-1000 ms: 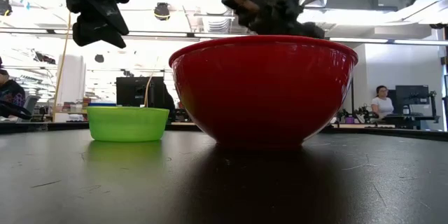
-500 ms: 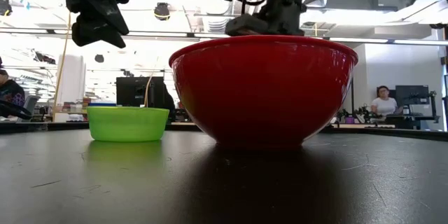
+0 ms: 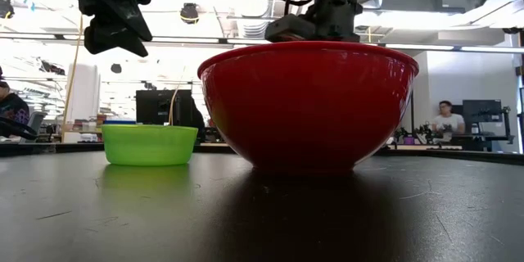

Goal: Nest bowls inside each other
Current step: Stack the orange patterned bowl on top of the blue bowl, then stack the green bowl on top of the orange patterned bowl

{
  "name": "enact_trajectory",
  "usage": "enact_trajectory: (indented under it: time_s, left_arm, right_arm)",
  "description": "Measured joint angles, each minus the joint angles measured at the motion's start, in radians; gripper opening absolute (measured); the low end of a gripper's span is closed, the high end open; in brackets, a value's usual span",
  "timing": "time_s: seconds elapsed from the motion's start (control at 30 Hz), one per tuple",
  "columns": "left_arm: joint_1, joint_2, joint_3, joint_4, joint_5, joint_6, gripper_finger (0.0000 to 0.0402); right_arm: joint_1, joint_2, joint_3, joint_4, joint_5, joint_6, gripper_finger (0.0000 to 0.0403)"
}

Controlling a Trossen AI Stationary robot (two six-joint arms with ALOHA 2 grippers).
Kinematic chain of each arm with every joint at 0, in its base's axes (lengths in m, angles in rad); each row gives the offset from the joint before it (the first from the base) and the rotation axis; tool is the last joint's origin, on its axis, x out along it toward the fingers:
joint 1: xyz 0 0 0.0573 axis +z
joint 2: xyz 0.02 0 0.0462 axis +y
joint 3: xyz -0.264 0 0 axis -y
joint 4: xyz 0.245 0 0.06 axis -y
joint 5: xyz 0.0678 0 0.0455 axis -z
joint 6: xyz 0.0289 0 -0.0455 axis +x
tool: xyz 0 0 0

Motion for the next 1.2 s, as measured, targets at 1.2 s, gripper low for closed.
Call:
enact_trajectory:
  time_s: [1.2]
  left_arm:
    - [0.093,0.382,-0.191,0.172,0.135,0.042,0.0125]
  right_arm:
    - [0.309,-0.146,0.205,-0.117,0.168,0.21,0.0169]
